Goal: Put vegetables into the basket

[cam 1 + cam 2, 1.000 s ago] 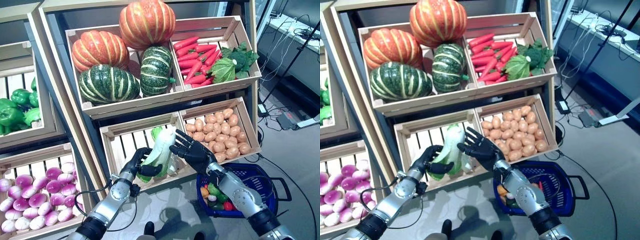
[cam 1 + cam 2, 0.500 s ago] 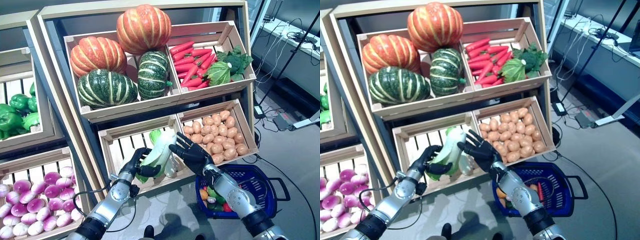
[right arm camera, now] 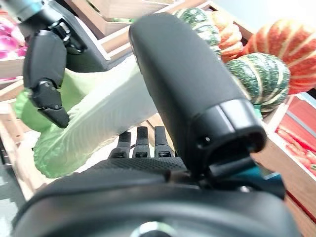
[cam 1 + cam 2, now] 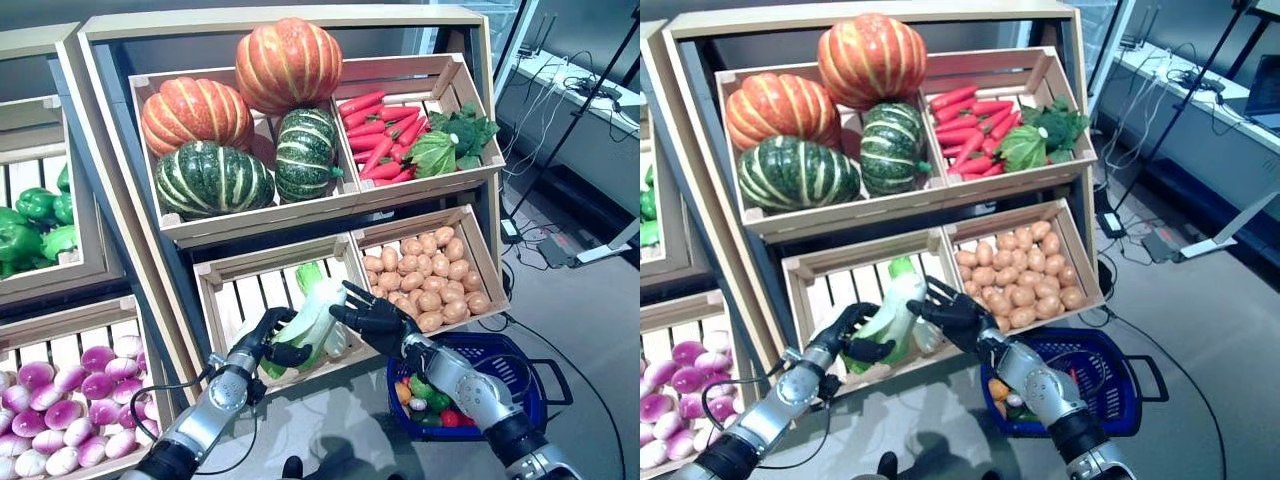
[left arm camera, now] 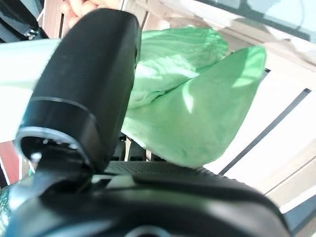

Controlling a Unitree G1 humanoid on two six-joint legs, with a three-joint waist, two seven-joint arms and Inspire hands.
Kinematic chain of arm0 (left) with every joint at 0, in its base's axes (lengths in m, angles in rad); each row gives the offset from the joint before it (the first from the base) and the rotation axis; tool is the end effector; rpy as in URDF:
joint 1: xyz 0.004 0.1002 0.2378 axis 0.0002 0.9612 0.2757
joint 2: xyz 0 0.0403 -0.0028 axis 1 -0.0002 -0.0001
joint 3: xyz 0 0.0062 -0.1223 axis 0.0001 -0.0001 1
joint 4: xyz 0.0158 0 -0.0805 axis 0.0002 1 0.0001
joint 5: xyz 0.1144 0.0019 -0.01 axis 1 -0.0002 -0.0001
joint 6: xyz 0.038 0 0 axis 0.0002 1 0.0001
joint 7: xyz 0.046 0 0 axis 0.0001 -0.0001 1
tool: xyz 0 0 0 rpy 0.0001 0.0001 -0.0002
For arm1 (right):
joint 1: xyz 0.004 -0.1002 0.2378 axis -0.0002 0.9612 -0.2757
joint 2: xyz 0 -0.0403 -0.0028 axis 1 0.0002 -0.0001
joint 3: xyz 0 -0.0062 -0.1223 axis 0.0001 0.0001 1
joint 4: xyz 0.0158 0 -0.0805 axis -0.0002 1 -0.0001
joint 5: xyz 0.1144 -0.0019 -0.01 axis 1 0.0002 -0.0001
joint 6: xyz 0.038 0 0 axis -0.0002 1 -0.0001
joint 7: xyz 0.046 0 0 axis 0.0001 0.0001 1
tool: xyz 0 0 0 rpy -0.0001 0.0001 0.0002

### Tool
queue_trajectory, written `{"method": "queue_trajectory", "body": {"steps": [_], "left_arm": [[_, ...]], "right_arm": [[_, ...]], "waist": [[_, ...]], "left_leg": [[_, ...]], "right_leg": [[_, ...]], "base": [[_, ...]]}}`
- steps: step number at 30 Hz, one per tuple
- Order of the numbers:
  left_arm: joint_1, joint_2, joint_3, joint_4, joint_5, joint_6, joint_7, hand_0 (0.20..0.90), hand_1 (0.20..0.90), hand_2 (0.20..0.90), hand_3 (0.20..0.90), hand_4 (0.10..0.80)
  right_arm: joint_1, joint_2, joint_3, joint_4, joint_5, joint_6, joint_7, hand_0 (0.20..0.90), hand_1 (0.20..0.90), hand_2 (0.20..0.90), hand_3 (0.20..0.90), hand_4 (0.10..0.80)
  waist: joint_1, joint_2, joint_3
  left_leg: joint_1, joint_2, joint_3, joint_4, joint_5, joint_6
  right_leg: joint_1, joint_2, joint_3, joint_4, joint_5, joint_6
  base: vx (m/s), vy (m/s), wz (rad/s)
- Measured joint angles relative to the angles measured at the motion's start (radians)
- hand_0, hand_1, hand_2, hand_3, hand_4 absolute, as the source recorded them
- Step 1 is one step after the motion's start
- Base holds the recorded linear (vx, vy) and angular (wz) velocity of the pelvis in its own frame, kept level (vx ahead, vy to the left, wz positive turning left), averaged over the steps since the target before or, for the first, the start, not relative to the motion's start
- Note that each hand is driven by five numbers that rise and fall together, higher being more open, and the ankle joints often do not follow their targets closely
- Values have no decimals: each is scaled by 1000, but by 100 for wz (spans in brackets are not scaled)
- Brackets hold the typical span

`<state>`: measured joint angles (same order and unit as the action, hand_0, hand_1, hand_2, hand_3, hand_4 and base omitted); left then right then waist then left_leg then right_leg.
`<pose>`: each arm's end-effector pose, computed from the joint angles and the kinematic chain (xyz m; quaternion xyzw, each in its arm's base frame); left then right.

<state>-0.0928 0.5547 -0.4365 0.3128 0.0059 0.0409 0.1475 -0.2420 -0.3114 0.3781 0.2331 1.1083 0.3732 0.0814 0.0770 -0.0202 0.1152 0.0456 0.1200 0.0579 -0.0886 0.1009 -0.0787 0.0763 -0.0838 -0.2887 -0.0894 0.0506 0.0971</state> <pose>0.2138 0.2149 -0.0219 0.3244 0.1548 -0.0884 0.9290 0.2487 -0.1308 0.0081 0.3206 0.2699 0.2352 0.8770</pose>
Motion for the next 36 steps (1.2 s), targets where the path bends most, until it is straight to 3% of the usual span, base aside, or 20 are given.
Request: {"method": "queue_trajectory", "body": {"steps": [8, 27, 36], "left_arm": [[10, 11, -8, 1, 1, 0, -34, 300, 300, 300, 300, 400], [18, 28, 9, 15, -101, 0, -154, 300, 300, 300, 300, 400], [18, 28, -8, 24, -131, 0, -164, 300, 300, 300, 300, 400]], "right_arm": [[0, -24, 17, 16, -2, 14, 34, 900, 900, 900, 900, 800], [0, -45, 15, 112, 8, 10, 295, 900, 900, 900, 900, 800], [2, -45, 15, 121, 8, 11, 313, 900, 900, 900, 900, 800]], "waist": [[3, 0, 0], [6, 16, -20], [4, 15, -27]], "left_leg": [[0, 0, 0, 0, 0, 0], [1, -1, 1, 0, -1, 1], [0, -1, 4, 0, -1, 1]], "right_leg": [[0, 0, 1, 0, 0, 0], [0, -1, 2, -3, 0, 0], [-2, -1, 4, -3, 0, 0]], "base": [[0, 0, 0], [0, 0, 0], [0, 0, 0]]}}
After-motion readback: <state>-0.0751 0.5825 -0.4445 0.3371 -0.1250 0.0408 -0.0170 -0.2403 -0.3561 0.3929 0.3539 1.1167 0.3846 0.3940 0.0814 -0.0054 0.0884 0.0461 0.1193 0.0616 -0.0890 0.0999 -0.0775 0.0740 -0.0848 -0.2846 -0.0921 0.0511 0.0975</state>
